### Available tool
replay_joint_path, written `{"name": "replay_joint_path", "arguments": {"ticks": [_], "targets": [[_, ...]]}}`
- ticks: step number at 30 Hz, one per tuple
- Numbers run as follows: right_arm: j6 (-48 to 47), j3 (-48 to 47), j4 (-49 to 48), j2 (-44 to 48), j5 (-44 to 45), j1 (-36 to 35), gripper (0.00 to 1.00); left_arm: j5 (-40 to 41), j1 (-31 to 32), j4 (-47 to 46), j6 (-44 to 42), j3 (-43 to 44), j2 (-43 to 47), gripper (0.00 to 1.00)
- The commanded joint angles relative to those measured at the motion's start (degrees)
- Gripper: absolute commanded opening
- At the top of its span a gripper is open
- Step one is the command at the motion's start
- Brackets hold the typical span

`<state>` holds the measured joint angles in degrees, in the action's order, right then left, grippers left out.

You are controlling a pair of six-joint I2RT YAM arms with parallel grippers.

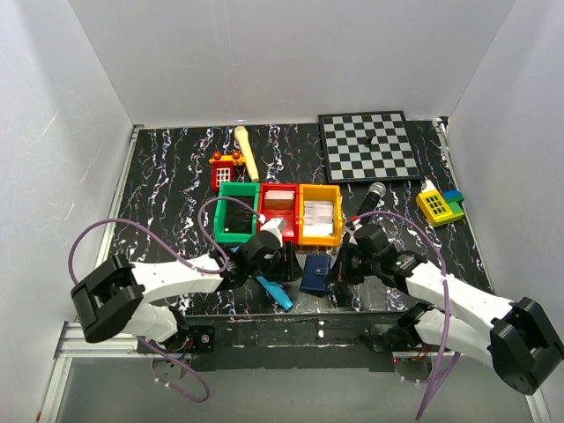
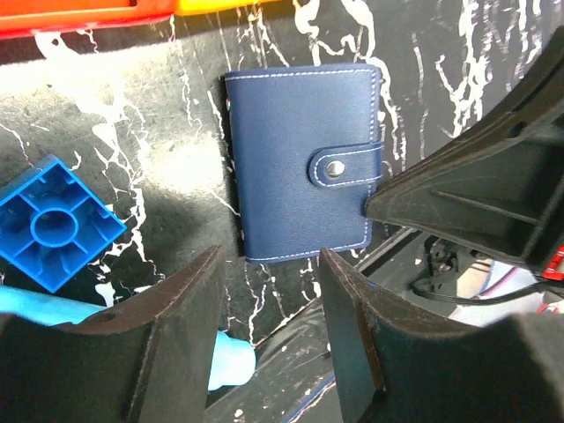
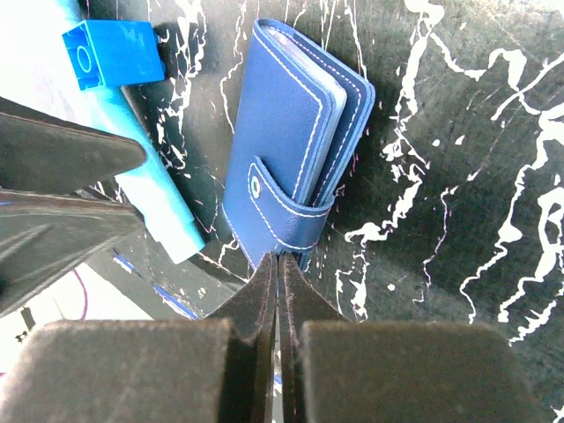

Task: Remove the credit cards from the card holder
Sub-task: Pick up the card holder from the center of the board.

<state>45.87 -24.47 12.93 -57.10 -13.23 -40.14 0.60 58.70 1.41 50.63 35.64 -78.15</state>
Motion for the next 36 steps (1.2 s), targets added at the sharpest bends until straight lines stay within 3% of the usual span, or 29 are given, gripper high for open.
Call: {"name": "replay_joint_path", "arguments": {"ticks": [1,8,18,25,36], "targets": [[-2.62,-0.75,2.54,2.52,0.23,-0.03,0.01,2.3,0.28,-5.53,-0.36,-2.14,5.28,0.47],[-2.98,-0.84,4.03,2.79,0.23,-0.03,0.01,3.88,0.19,-11.86,0.43,-7.16,8.54,0.55],[-3.24,-0.84,3.59,5.85,-0.83,-0.03,0.01,0.63,0.28,-13.62,-0.45,-6.55,7.48,0.56],[-6.75,-6.29,10.27,8.76,-0.91,-0.03,0.01,1.16,-0.25,-18.36,0.26,-8.48,12.93,0.63],[-8.07,-11.82,12.82,10.78,-3.98,-0.03,0.01,3.27,-0.95,-28.39,0.96,-16.56,20.66,0.68]]}}
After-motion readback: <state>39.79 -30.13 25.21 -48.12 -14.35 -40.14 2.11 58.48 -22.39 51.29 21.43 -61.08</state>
